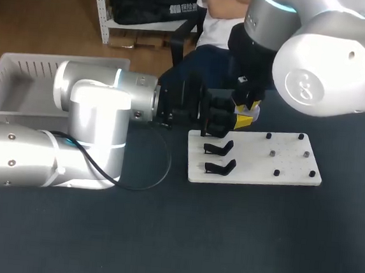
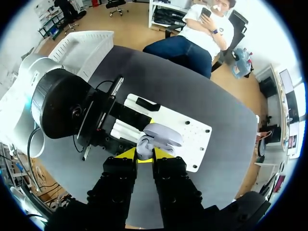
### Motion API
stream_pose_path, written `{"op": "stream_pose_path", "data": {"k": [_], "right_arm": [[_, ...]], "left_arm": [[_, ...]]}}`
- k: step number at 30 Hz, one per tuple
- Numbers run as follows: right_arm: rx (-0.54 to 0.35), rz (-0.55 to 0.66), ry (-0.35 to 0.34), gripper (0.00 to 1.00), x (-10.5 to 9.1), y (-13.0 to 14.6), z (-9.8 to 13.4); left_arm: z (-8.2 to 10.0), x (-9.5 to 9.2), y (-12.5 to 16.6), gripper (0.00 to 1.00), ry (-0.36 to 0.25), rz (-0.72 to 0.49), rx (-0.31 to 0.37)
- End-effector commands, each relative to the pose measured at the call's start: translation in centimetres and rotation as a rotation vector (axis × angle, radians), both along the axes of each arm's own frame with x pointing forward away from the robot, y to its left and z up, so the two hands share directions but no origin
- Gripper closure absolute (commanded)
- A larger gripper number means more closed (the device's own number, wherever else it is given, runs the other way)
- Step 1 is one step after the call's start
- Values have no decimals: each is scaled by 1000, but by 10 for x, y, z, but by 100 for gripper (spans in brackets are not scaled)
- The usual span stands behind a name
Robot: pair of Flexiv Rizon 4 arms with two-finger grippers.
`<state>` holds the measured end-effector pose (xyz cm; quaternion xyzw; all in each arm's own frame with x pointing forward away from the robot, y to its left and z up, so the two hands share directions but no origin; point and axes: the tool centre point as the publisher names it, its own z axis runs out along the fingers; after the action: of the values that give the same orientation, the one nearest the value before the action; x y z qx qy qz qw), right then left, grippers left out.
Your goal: Pick up each earbud case from the left stands, insert the matching earbuds, close the lid, and place the case in the box.
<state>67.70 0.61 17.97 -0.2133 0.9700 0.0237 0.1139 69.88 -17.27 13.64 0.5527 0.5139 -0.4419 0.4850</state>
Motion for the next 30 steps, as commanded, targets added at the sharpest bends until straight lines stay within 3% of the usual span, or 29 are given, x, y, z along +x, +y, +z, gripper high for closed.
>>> {"op": "stream_pose_path", "data": {"k": [1,13,15,18,23,30], "right_arm": [[-6,-1,1,100,1,2,-1],[-37,8,-4,100,1,0,-3],[-39,8,-4,87,1,0,-3],[-42,8,-5,80,1,0,-3],[-44,8,-8,83,1,0,-3],[-47,7,-10,77,1,-1,-3]], "left_arm": [[-1,-2,0,100,-6,7,-7],[-1,-2,0,100,-6,7,-7],[-1,-2,0,100,-6,7,-7],[-1,-2,0,100,-6,7,-7],[-1,-2,0,100,-6,7,-7],[-1,-2,0,100,-6,7,-7]]}}
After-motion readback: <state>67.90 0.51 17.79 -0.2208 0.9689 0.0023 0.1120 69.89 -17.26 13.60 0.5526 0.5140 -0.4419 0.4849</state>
